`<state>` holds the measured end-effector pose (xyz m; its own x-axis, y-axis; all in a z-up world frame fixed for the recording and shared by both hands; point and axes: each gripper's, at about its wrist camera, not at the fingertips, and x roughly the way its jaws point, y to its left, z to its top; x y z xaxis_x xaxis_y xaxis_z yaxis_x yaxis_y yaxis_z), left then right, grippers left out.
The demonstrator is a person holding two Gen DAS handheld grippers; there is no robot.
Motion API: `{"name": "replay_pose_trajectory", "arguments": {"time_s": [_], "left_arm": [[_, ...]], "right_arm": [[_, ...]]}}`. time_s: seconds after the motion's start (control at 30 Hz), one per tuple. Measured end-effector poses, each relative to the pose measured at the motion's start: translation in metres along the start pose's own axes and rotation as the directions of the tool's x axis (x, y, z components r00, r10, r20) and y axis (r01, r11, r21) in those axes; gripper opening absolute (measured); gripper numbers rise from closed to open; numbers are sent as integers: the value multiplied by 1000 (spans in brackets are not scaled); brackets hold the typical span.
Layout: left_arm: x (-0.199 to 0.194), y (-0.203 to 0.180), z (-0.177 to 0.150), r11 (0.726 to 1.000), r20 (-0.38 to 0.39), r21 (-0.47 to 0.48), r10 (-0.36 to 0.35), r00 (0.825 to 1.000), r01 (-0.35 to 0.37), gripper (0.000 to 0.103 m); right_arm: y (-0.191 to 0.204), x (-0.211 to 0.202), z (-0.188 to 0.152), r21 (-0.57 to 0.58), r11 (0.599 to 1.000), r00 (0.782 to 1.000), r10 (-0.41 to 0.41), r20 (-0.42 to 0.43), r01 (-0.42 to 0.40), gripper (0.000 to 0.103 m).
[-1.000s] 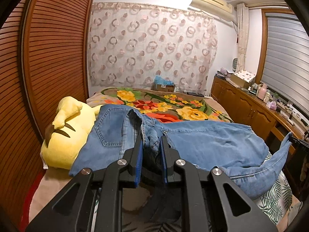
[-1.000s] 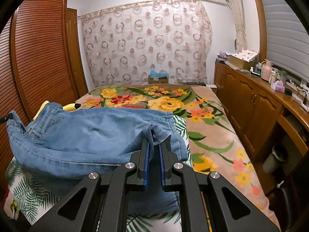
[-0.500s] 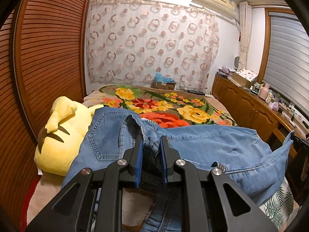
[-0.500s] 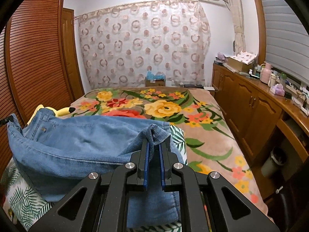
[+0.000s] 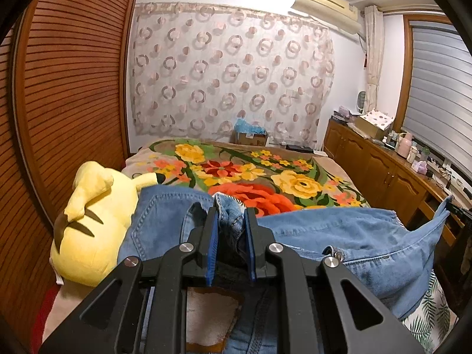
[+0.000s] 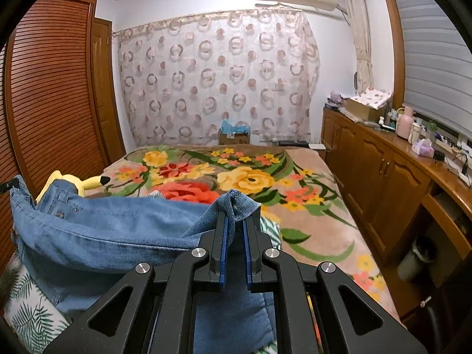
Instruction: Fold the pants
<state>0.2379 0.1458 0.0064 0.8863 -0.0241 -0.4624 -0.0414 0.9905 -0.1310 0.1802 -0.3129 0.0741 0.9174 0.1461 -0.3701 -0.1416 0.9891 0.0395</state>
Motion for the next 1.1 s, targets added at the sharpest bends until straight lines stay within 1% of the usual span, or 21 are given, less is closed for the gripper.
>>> {"name": "replay_pose_trajectory", "arguments": {"time_s": [0.17, 0.27, 0.6, 0.7, 0.9, 1.1], "left_arm": [[10, 1, 12, 1000, 12, 5, 3, 1000, -3, 18], [10, 1, 12, 1000, 10, 5, 4, 1000, -5, 18], [43, 10, 40, 1000, 16, 0, 21, 1000, -21, 18], [51, 11, 41, 1000, 13, -1, 23, 1000, -23, 18], [79, 17, 41, 1000, -23, -4, 29, 999, -30, 18], [101, 18, 27, 999, -80, 5, 51, 995, -51, 18]], "right_arm": [[2, 5, 5, -12, 1000, 1000, -8, 25, 8, 9], [4, 11, 6, -13, 1000, 999, -13, 33, 14, 9], [5, 32, 11, -31, 999, 998, -31, 56, 33, 9], [6, 40, 11, -45, 998, 998, -40, 51, 42, 9], [6, 64, 13, -64, 996, 998, -58, 9, 58, 9], [12, 99, 11, -99, 993, 993, -77, -87, 68, 9]]}}
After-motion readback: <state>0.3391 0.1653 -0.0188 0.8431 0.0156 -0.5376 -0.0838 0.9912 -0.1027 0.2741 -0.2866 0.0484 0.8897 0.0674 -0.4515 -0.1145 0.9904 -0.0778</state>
